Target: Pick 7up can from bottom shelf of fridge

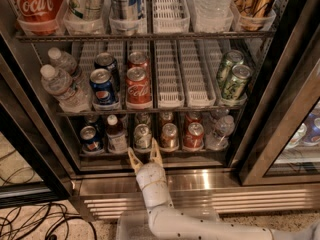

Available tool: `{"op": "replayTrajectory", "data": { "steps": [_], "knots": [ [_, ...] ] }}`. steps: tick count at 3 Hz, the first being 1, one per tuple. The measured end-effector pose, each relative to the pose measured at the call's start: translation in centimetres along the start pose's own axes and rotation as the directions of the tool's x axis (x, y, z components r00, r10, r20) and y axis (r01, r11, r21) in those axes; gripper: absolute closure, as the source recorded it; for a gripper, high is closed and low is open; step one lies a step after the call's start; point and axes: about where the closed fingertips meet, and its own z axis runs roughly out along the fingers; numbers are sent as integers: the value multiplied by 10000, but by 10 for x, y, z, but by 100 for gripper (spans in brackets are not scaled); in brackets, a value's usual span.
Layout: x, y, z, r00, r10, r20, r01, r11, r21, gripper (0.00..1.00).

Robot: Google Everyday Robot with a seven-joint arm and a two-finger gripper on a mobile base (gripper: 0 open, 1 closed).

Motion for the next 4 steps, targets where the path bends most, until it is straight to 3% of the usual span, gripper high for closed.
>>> {"op": "replayTrajectory", "data": {
  "steps": [2,3,4],
  "knots": [
    [1,-3,7,9994,229,-247,-216,9985,497,35],
    [2,-13,35,9978,490,-443,-448,9949,905,35],
    [2,-13,35,9978,490,-445,-448,9949,905,35]
  ]
}}
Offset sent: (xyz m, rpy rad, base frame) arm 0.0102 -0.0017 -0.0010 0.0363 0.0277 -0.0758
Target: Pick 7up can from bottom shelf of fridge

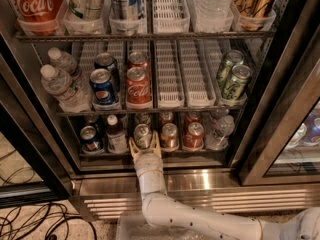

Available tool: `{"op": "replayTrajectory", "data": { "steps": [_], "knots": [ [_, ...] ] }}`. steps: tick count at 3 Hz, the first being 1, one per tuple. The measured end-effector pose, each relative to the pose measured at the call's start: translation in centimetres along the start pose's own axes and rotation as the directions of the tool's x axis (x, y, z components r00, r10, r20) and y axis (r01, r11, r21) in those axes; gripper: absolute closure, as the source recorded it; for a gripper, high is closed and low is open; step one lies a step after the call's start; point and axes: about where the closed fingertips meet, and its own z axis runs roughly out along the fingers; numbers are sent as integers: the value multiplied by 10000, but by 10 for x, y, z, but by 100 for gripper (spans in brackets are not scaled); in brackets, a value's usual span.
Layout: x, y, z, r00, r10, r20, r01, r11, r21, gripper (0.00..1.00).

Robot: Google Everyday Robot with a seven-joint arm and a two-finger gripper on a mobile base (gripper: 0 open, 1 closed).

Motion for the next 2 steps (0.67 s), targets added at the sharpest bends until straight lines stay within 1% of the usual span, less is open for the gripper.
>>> {"op": "replayTrajectory", "data": {
  "steps": [1,2],
  "knots": [
    [4,-1,7,9999,-32,-144,32,10000,-2,35],
    [7,-1,12,9996,19,-293,-23,9999,-140,53]
  ]
}}
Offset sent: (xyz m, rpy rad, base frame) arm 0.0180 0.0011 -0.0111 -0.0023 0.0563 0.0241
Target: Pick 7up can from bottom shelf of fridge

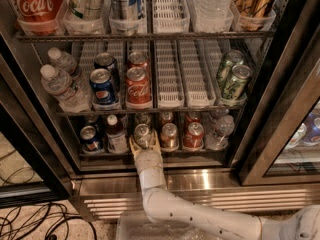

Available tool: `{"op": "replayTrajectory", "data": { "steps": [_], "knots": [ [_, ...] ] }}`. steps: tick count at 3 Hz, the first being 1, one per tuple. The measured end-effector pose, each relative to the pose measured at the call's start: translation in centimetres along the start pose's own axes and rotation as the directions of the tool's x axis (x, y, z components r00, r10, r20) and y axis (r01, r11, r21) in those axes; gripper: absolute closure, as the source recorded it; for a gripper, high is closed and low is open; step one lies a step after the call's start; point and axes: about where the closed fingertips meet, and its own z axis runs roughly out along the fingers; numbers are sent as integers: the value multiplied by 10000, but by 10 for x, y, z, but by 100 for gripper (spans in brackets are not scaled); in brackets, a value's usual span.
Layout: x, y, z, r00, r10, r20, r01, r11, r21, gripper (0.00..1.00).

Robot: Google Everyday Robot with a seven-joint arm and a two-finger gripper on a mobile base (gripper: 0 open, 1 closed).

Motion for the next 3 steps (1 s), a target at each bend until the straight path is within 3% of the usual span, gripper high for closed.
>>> {"op": "replayTrajectory", "data": {
  "steps": [2,3],
  "knots": [
    [2,4,3,9998,123,-144,-127,9995,-283,98],
    [2,4,3,9998,124,-145,-128,9995,-285,100]
  ]
}}
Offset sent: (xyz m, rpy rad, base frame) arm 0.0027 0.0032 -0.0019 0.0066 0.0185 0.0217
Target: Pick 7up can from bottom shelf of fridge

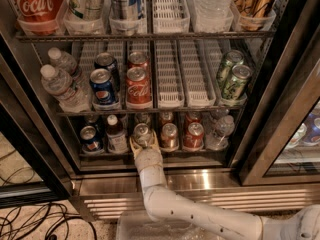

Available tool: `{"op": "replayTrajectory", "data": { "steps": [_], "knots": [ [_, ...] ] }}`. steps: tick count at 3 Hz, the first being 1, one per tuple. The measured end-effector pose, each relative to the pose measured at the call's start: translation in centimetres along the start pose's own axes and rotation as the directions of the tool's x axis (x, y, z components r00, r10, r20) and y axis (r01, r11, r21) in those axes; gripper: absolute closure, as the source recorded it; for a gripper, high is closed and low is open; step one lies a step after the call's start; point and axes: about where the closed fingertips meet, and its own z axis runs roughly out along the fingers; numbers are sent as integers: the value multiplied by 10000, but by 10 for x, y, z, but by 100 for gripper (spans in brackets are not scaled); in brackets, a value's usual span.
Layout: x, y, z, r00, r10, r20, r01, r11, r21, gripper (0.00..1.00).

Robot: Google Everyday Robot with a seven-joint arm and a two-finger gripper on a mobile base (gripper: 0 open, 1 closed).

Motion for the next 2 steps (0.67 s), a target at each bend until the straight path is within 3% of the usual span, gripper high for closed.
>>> {"op": "replayTrajectory", "data": {
  "steps": [2],
  "knots": [
    [-13,1,-8,9978,527,-414,-548,9972,-503,100]
  ]
}}
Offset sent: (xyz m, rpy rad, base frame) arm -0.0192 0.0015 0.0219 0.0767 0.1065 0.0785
